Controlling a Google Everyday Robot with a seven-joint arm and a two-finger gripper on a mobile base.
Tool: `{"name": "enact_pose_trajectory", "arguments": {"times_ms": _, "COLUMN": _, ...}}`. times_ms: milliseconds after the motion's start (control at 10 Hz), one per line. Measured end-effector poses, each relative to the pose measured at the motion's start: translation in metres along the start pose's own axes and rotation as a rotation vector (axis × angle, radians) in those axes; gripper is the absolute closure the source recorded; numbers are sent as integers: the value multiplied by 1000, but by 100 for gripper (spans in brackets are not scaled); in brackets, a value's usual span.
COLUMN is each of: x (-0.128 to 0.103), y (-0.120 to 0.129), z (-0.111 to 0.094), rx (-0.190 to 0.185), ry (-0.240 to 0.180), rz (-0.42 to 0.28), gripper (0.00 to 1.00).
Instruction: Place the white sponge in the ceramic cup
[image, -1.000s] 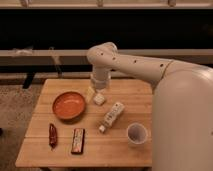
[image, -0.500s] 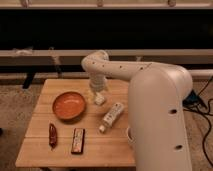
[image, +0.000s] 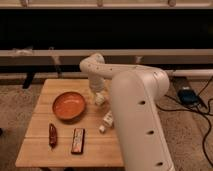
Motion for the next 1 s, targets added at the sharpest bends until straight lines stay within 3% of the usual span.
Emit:
{"name": "enact_pose_trajectory", "arguments": {"times_ms": 600, "x": -29, "y": -3, "z": 22, "rx": 28, "ry": 5, "rz": -2, "gripper": 20}}
{"name": "enact_pose_trajectory", "arguments": {"times_ms": 800, "x": -36, "y": -3, "z": 28, "rx": 30, "ry": 12, "rz": 4, "gripper": 32}}
{"name": "enact_pose_trajectory", "arguments": {"times_ms": 1000, "x": -36, "y": -5, "z": 38, "rx": 15, "ry": 59, "rz": 18, "gripper": 55}}
